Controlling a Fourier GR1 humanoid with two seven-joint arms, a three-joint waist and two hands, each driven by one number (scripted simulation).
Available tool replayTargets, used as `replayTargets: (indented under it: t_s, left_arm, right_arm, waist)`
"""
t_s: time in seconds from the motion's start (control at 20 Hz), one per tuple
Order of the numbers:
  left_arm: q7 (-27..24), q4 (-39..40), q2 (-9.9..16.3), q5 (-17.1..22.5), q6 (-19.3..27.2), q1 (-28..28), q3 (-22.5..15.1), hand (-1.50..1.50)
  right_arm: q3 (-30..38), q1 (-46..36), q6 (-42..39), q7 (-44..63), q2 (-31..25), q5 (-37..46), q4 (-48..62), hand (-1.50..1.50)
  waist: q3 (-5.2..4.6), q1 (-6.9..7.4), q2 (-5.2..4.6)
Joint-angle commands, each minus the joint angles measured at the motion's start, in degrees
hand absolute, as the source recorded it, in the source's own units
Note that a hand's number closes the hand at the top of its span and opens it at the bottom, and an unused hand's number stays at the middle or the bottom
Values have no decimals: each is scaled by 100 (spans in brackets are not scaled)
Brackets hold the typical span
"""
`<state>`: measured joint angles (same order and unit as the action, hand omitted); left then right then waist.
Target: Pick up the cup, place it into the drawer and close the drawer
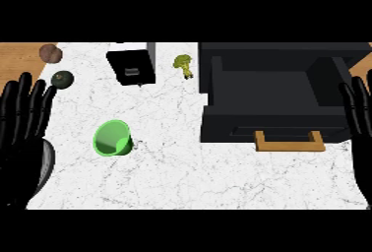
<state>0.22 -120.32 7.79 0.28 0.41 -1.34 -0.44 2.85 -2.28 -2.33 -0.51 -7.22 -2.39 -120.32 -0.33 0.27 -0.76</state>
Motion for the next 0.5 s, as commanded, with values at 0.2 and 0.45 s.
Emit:
replayTargets:
  t_s: [0.2, 0.45]
  left_arm:
    - [688, -308, -253, -376, 340, -110, -122, -150]
    - [688, 657, -764, 450, 996, -21, 190, -150]
  right_arm:
    - [-356, 149, 98, -450, 392, 344, 297, -150]
    - [-474, 273, -542, 436, -69, -122, 292, -150]
  waist:
    - [35, -24, 79]
    - [33, -55, 70]
